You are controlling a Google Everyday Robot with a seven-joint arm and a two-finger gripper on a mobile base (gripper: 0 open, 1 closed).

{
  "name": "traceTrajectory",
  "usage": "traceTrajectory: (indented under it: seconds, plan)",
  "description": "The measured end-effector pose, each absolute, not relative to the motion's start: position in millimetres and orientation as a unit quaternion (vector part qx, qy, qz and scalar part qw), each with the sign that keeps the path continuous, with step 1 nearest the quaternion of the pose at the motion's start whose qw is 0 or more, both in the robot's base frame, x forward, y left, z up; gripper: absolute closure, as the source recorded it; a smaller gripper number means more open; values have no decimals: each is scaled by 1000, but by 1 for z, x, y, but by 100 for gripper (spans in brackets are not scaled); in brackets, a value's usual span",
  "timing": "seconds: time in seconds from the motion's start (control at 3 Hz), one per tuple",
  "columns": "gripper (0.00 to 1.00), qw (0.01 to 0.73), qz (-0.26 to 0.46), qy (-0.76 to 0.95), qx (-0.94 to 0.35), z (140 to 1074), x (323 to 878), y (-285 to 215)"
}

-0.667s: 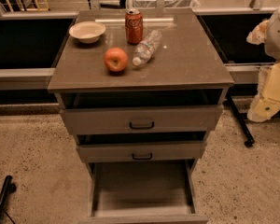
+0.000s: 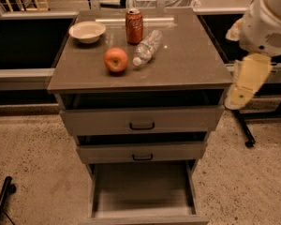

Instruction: Place apple into bottom drawer

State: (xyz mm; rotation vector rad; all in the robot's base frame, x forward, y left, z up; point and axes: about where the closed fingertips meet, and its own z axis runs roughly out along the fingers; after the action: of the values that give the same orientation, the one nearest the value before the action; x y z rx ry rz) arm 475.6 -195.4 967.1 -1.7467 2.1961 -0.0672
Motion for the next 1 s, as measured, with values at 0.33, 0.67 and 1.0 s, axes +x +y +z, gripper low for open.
traceTrajectory:
  seconds: [0.33,0.67,1.0]
  plan:
    - [0,204,8,746,-634,942,562,-139]
    - [0,226,44,714,-661,897,642,-61]
    - [0,226,63,704,-670,872,669,-31]
